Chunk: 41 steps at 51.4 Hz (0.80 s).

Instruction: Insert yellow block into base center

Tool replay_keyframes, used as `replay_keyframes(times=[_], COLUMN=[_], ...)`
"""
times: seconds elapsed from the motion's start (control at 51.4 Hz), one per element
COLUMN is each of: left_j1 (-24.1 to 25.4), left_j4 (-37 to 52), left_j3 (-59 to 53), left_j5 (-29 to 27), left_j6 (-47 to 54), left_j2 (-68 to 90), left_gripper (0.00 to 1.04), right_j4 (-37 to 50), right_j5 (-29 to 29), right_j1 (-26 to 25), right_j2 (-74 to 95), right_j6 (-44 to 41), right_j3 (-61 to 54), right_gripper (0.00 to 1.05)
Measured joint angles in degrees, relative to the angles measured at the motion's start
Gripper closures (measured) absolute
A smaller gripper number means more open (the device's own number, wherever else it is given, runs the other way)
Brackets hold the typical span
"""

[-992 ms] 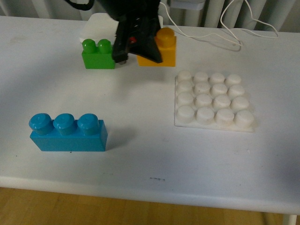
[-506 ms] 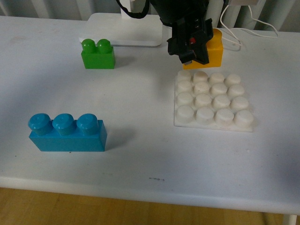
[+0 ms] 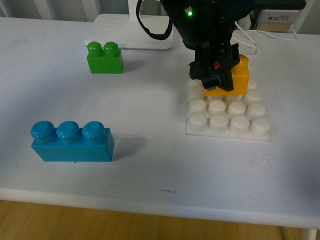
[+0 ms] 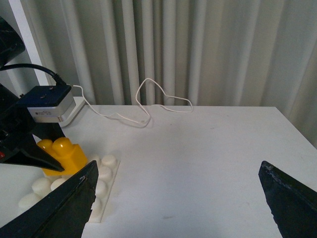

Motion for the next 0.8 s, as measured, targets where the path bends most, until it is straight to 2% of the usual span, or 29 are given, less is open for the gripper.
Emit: replay_keyframes(times=[0.797], left_j1=[-0.26], left_j4=[-4.2], left_j3=[5.84], left_j5=[-1.7], left_j6=[3.74], left_j2=[4.24], left_gripper=[0.73], right_j4=[0.0], right_j5=[0.02], right_j1=[0.02], right_j2=[0.02], right_j6=[0.0], right_j3=[0.0], right_gripper=[0.09])
